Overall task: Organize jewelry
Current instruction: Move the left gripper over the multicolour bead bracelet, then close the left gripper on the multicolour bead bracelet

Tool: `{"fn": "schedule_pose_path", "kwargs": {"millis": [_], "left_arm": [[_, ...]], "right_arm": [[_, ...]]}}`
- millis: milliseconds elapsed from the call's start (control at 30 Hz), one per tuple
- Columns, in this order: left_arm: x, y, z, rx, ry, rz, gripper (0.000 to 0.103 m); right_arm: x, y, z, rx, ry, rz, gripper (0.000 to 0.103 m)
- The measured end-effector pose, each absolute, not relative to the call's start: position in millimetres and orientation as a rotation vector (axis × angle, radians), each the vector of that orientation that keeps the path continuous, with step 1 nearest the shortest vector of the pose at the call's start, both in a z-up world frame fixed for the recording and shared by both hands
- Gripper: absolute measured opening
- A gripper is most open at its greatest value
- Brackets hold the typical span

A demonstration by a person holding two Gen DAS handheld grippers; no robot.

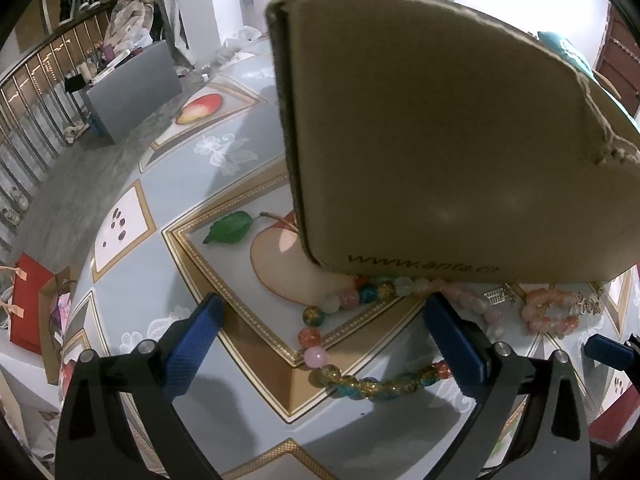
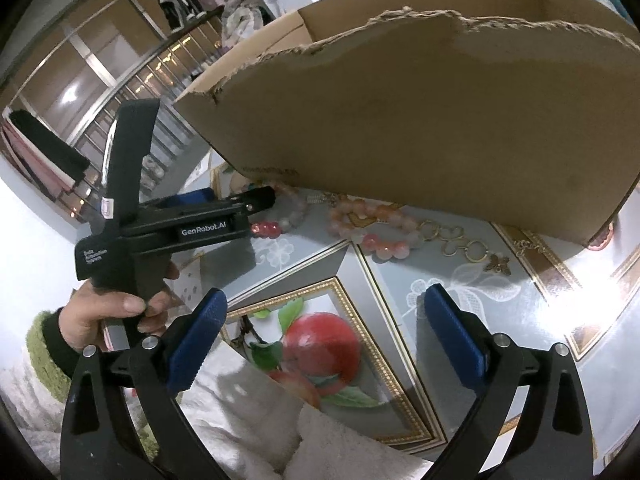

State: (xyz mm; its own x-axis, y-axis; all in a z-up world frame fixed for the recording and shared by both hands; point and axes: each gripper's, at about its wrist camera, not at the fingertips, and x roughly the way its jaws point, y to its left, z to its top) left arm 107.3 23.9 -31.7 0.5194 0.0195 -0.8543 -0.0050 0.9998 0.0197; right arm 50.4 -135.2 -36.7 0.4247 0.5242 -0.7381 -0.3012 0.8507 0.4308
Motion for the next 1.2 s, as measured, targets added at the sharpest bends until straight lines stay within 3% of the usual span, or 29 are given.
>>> {"fn": "schedule_pose_path", "kwargs": {"millis": [267,400,567,733,800,833,900,1000,1200], "left_arm": [[102,27,-33,0.033,1.005,-0.010,0.099],[92,30,-35,0.042,0.977,-0.025,0.099],[80,34,-36,0.051,0.936,-0.060,0.095],[71,33,-34,0.075,0.895,-0.109,0.075],[67,30,-33,0.090,0.879,-0.137,0.057],[66,27,-32,0.098,0.873,-0.154,0.053],[63,23,-31,0.114,0.865,-0.168,0.032],[57,18,-30,0.131,0.854,-0.190,0.015],[40,13,-32,0.117,0.852,-0.241,0.012]], "right_arm": [[55,-166,-40,0.448,1.013,0.596,0.093],[50,-171,-40,0.442,1.020,0.562,0.071],[42,-174,-36,0.458,1.019,0.543,0.053],[37,-159,-23,0.449,0.980,0.564,0.044],[40,-149,-21,0.433,0.975,0.567,0.040],[41,-143,-20,0.427,0.976,0.569,0.039],[42,-138,-19,0.417,0.978,0.567,0.037],[45,-132,-17,0.395,0.981,0.559,0.032],[52,-122,-17,0.333,0.985,0.525,0.030]]}}
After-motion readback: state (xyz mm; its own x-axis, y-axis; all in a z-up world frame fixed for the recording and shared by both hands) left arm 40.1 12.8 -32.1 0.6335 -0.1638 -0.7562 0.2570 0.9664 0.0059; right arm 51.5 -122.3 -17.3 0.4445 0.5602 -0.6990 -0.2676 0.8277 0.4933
